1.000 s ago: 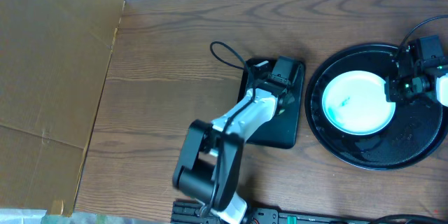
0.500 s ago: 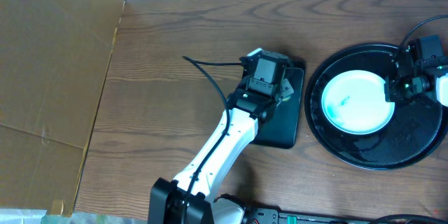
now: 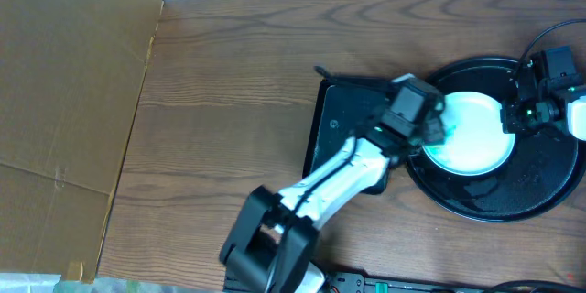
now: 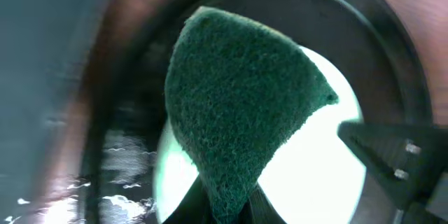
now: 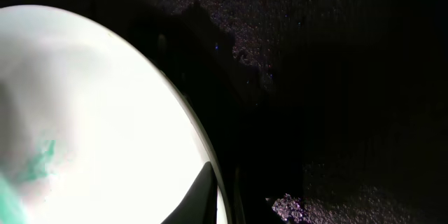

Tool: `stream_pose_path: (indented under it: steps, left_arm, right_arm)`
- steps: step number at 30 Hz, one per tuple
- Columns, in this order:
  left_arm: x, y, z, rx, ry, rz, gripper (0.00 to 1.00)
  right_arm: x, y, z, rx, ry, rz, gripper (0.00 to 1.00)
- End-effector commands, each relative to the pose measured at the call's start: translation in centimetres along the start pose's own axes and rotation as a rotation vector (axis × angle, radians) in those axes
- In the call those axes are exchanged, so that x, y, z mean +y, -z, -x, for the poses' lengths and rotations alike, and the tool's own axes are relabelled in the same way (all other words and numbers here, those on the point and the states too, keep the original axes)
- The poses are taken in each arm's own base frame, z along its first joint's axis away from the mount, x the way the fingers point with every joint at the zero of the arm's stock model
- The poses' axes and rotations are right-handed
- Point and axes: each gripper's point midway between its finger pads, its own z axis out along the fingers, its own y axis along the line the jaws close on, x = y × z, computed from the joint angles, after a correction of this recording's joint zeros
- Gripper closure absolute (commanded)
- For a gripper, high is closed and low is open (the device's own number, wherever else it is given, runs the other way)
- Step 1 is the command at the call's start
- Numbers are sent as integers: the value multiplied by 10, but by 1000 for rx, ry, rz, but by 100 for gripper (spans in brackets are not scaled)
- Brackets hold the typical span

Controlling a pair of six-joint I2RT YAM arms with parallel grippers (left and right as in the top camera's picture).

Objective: Clean dirty plates on tray and stack at the side
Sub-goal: 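Move the green sponge with the left gripper onto the held plate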

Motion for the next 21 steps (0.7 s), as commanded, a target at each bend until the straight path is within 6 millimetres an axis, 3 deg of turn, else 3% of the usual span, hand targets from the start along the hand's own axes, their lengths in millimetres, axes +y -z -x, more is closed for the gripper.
stream_pose_path:
  steps: [1, 6, 9, 15, 21]
  left_arm:
    - [-14, -13, -16, 20, 49, -32, 93]
    - [-43, -37, -30, 9, 67, -120, 92]
    - [-50, -53, -40, 11, 61, -144, 92]
    - [-25, -78, -45, 3, 63, -59, 92]
    - [-13, -82, -39, -7, 38, -29, 93]
  right_arm:
    - [-3, -22, -27, 89, -3, -20, 93]
    - [-3, -22, -27, 88, -4, -20, 93]
    - [-3, -22, -27, 89, -3, -20, 93]
    - [-3, -22, -28, 93, -4, -21, 94]
    - [-3, -22, -28, 92, -4, -21, 94]
